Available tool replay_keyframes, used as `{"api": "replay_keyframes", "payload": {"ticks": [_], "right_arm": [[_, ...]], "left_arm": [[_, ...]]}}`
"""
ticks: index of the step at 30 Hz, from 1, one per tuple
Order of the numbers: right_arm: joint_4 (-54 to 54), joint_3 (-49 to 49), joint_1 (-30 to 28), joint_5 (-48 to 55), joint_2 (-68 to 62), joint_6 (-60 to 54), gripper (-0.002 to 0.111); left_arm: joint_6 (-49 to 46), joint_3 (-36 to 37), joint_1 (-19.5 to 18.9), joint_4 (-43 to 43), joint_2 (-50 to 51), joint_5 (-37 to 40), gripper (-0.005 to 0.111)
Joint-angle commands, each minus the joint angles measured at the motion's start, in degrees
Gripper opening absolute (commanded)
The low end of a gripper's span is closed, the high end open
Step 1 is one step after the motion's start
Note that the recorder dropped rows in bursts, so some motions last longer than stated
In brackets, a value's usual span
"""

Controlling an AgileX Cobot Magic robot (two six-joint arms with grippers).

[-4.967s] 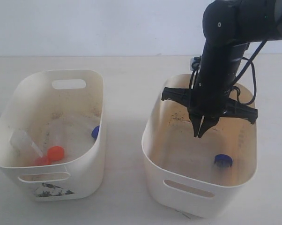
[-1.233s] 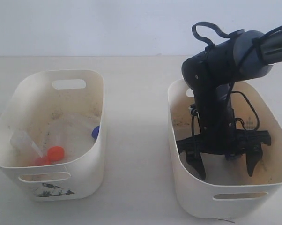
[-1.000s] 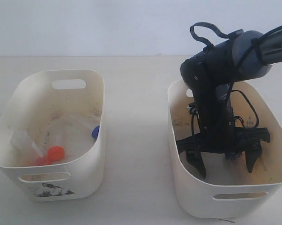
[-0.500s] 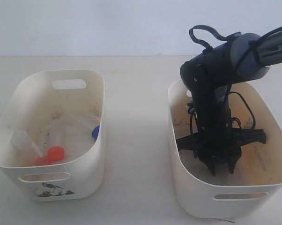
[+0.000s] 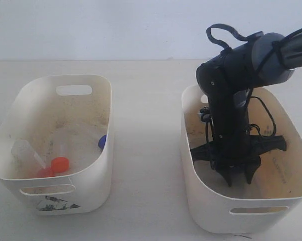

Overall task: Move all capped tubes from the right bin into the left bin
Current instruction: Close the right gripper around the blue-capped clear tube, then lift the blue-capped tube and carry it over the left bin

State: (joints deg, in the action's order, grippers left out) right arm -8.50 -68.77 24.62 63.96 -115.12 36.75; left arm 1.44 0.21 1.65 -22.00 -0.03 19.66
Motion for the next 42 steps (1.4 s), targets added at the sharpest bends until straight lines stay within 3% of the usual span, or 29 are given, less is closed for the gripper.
{"api": "replay_keyframes", "payload": {"ticks": [1,15,20,26,29,38,40,42], "right_arm": [[1.54,0.73,-0.62,-1.59,4.12,-1.61,0.0],[4.68,0.73,-0.62,-3.03,34.34,-10.92,0.0],[18.85,0.73,-0.62,-19.03,42.48,-25.48,0.0],[55.07,0.73,0.6,-24.1,39.69,-62.9,0.0],[64.1,0.73,4.27,-27.65,35.91,-74.91,0.0],[66.45,0.47,16.72,-52.38,22.76,-83.84,0.0],[66.45,-0.94,17.9,-54.7,20.17,-84.78,0.001],[66.45,-2.9,18.49,-53.89,17.59,-85.39,0.009]], "left_arm": [[0.54,-0.21,0.24,0.07,0.03,-0.13,0.004],[0.54,-0.21,0.24,0.07,0.03,-0.13,0.004],[0.54,-0.21,0.24,0.07,0.03,-0.13,0.004],[0.54,-0.21,0.24,0.07,0.03,-0.13,0.004],[0.54,-0.21,0.24,0.07,0.03,-0.13,0.004],[0.54,-0.21,0.24,0.07,0.03,-0.13,0.004],[0.54,-0.21,0.24,0.07,0.03,-0.13,0.004],[0.54,-0.21,0.24,0.07,0.03,-0.13,0.004]]}}
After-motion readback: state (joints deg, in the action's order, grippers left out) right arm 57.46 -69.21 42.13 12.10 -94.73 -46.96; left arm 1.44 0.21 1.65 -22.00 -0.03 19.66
